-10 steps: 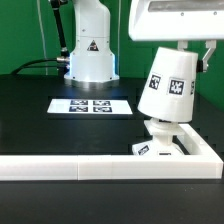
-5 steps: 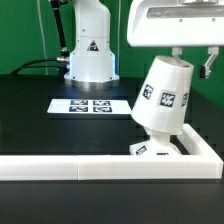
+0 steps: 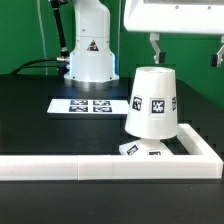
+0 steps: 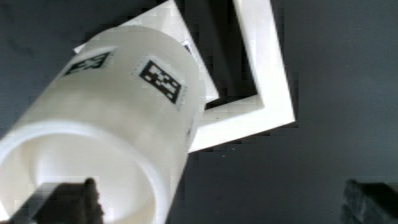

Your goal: Assemble lamp

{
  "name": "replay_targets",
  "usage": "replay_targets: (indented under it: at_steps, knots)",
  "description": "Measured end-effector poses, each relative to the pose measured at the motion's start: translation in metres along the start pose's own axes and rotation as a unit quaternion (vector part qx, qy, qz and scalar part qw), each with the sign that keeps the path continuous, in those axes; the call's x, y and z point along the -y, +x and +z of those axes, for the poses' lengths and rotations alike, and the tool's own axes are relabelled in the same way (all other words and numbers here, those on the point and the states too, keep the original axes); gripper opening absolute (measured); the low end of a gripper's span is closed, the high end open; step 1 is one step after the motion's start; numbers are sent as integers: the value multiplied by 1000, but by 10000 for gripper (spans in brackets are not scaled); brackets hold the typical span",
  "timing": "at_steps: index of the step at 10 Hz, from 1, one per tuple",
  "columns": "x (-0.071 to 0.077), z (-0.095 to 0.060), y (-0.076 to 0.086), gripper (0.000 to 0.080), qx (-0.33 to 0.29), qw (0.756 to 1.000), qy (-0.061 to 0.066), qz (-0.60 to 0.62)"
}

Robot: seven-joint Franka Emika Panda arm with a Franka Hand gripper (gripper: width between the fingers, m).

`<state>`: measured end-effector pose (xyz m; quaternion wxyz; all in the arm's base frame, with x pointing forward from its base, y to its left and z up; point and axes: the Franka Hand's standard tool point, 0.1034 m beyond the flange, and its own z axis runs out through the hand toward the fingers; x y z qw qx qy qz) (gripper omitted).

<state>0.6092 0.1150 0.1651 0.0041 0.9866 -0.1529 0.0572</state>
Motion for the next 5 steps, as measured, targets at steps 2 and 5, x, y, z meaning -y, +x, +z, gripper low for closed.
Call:
replay_targets:
  at_steps: [2,5]
  knots:
    - [10,-1,-8,695,-15,1000,-13,-4]
    - [10,3,-11,699,-18,1000,-11,-4]
